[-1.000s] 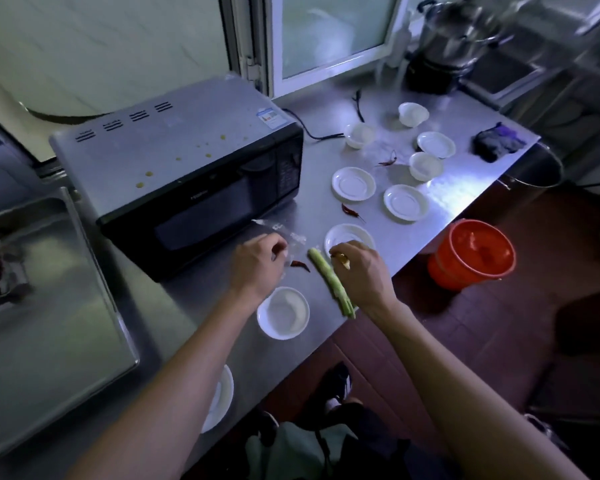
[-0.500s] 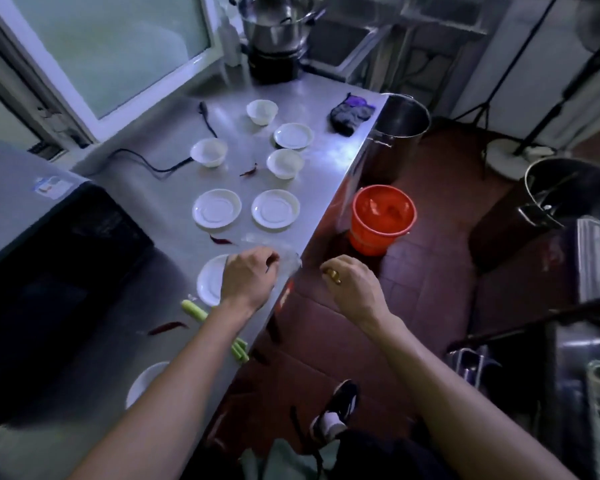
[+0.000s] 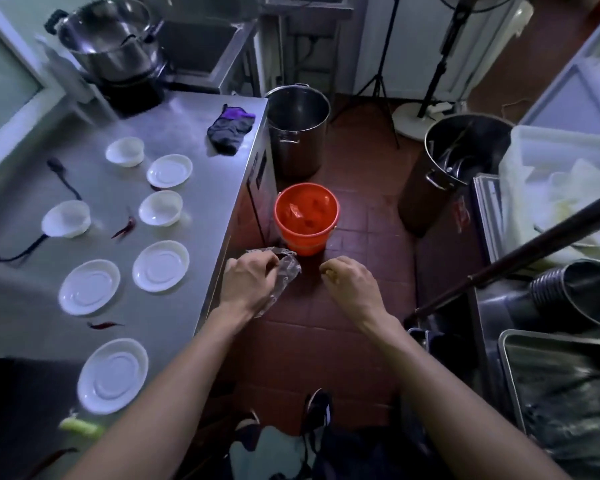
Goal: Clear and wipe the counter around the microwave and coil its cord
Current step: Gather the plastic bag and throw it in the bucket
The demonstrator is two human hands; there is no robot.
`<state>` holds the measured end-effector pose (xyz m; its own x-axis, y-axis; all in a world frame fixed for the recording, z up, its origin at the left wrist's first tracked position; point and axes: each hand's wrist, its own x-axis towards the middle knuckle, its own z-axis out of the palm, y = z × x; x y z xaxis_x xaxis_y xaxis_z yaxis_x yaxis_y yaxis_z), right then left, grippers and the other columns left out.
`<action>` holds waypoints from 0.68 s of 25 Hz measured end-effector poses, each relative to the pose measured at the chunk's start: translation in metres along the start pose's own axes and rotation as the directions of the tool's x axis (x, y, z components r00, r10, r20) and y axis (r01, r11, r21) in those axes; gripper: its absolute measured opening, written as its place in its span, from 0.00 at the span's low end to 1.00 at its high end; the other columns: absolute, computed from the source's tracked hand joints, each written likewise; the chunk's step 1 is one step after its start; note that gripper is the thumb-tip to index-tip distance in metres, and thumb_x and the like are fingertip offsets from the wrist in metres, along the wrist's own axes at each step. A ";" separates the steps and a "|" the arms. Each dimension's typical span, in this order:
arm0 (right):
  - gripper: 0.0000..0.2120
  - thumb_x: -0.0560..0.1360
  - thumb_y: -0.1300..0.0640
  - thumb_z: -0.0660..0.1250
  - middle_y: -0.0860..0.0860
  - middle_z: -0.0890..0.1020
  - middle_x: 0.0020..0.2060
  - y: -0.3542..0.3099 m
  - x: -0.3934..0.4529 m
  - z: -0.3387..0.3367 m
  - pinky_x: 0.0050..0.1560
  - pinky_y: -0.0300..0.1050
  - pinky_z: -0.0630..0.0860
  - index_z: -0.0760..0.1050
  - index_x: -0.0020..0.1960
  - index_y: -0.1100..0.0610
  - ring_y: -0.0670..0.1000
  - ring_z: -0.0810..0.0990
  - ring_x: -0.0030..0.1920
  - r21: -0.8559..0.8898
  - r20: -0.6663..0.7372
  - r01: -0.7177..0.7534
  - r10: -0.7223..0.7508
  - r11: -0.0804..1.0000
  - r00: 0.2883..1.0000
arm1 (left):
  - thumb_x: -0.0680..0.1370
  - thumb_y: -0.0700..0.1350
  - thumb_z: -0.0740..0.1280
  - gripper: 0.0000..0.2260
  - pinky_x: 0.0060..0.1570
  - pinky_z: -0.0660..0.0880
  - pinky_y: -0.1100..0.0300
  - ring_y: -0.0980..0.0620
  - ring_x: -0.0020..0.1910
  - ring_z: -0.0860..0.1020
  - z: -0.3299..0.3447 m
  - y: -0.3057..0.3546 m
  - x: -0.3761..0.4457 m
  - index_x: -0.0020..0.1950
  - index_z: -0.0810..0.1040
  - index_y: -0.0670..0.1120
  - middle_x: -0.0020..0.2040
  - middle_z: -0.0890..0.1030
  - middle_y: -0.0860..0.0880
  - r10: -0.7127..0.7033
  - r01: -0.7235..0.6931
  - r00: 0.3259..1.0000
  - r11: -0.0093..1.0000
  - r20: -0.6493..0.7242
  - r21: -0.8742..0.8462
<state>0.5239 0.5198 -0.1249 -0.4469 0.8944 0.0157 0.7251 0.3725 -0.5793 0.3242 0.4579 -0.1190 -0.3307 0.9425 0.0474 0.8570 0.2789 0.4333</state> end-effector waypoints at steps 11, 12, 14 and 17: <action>0.07 0.76 0.58 0.68 0.51 0.83 0.50 0.043 0.106 -0.004 0.48 0.50 0.76 0.83 0.53 0.54 0.55 0.80 0.52 -0.133 0.024 -0.053 0.056 0.990 0.998 | 0.76 0.50 0.69 0.05 0.48 0.78 0.52 0.48 0.46 0.83 0.052 0.008 0.122 0.48 0.82 0.51 0.48 0.85 0.52 0.042 -0.026 0.992 0.990 0.123 -0.136; 0.07 0.76 0.58 0.68 0.51 0.83 0.50 0.044 0.119 -0.002 0.48 0.50 0.76 0.82 0.52 0.55 0.55 0.80 0.51 -0.138 0.033 -0.061 0.066 0.989 0.997 | 0.76 0.50 0.68 0.05 0.48 0.78 0.53 0.48 0.47 0.82 0.055 0.007 0.140 0.49 0.82 0.51 0.48 0.85 0.52 0.042 -0.022 0.991 0.988 0.129 -0.150; 0.06 0.77 0.57 0.68 0.51 0.83 0.49 0.043 0.153 0.003 0.49 0.52 0.77 0.82 0.52 0.55 0.56 0.80 0.51 -0.167 0.072 -0.075 0.088 0.983 0.994 | 0.77 0.50 0.68 0.05 0.48 0.78 0.52 0.48 0.47 0.82 0.058 -0.001 0.179 0.49 0.82 0.51 0.48 0.85 0.51 0.019 0.006 0.990 0.985 0.142 -0.175; 0.05 0.77 0.58 0.68 0.52 0.83 0.48 0.038 0.205 0.003 0.48 0.53 0.77 0.82 0.50 0.56 0.57 0.80 0.50 -0.203 0.077 -0.090 0.107 0.975 0.991 | 0.77 0.49 0.68 0.04 0.48 0.79 0.52 0.48 0.47 0.82 0.057 -0.013 0.236 0.48 0.82 0.51 0.48 0.84 0.51 -0.012 0.043 0.989 0.977 0.149 -0.207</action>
<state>0.4578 0.7166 -0.1464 -0.4053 0.9077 -0.1090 0.8536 0.3330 -0.4007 0.2574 0.6868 -0.1646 -0.2787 0.9559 -0.0921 0.7415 0.2751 0.6120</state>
